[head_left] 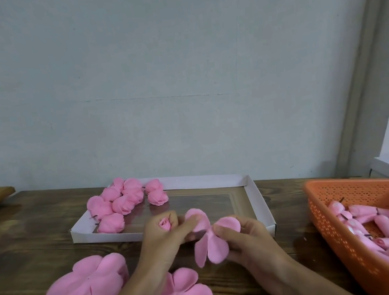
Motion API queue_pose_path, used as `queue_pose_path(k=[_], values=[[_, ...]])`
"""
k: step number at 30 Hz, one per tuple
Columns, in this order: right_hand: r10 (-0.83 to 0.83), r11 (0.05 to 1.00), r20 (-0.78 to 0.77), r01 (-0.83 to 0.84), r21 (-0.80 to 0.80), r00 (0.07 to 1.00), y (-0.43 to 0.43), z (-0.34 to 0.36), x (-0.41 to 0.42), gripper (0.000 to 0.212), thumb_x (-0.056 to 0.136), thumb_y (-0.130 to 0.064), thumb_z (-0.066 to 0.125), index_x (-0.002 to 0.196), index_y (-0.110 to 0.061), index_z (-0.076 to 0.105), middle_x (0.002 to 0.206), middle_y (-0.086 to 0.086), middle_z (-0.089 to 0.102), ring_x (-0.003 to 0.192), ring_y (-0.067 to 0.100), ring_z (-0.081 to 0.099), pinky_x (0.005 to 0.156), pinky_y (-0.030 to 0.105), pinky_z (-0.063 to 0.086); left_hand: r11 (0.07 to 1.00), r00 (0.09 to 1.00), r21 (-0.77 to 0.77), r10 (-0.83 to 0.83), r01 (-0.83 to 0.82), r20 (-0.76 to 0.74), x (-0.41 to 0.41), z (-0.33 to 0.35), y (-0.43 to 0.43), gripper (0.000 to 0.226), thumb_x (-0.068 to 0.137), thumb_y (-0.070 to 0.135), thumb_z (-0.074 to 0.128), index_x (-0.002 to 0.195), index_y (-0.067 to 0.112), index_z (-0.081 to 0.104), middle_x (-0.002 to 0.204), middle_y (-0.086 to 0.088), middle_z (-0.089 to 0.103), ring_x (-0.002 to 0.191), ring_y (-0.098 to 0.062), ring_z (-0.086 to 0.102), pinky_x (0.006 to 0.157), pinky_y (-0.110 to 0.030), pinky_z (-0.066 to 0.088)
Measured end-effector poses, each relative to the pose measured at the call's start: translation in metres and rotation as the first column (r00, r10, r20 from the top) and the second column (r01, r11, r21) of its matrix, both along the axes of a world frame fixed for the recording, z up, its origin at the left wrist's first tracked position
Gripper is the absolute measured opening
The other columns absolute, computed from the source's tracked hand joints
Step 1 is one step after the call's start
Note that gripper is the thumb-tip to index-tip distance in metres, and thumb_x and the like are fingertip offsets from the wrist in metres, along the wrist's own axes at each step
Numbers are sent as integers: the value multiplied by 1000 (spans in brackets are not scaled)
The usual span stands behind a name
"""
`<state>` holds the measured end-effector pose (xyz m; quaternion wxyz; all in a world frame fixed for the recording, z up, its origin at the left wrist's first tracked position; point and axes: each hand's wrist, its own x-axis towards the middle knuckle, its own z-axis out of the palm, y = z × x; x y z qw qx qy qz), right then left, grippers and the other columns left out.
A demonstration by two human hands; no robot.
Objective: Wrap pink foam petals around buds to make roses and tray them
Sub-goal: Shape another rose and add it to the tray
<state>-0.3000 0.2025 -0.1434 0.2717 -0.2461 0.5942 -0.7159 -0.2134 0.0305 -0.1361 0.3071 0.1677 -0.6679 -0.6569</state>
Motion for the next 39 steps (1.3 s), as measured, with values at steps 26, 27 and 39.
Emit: queue_pose_path(k=[26,27,39], values=[[-5,999,-58,7,34,998,-7,10,21,20,88,-26,81,95,-9,74,102,20,76,90,28,75,77,49,63,847,937,495,-11,194,-348,2,21,39,39,108,17,45,132,-12,52,122,-36,63,106,-36,59,67,-25,61],[7,999,-55,-5,31,998,-7,10,22,23,86,-28,81,96,-8,73,103,21,76,91,28,75,79,49,63,854,934,478,-25,205,-356,1,18,36,42,106,21,48,132,-11,53,119,-29,68,106,-34,63,69,-24,62],[15,1000,-65,-14,26,998,-6,11,27,10,94,-20,76,93,-11,75,106,22,75,92,26,74,89,60,60,858,955,464,-93,221,-282,4,21,31,53,106,32,52,133,-13,53,117,-24,66,110,-31,61,79,-30,58]])
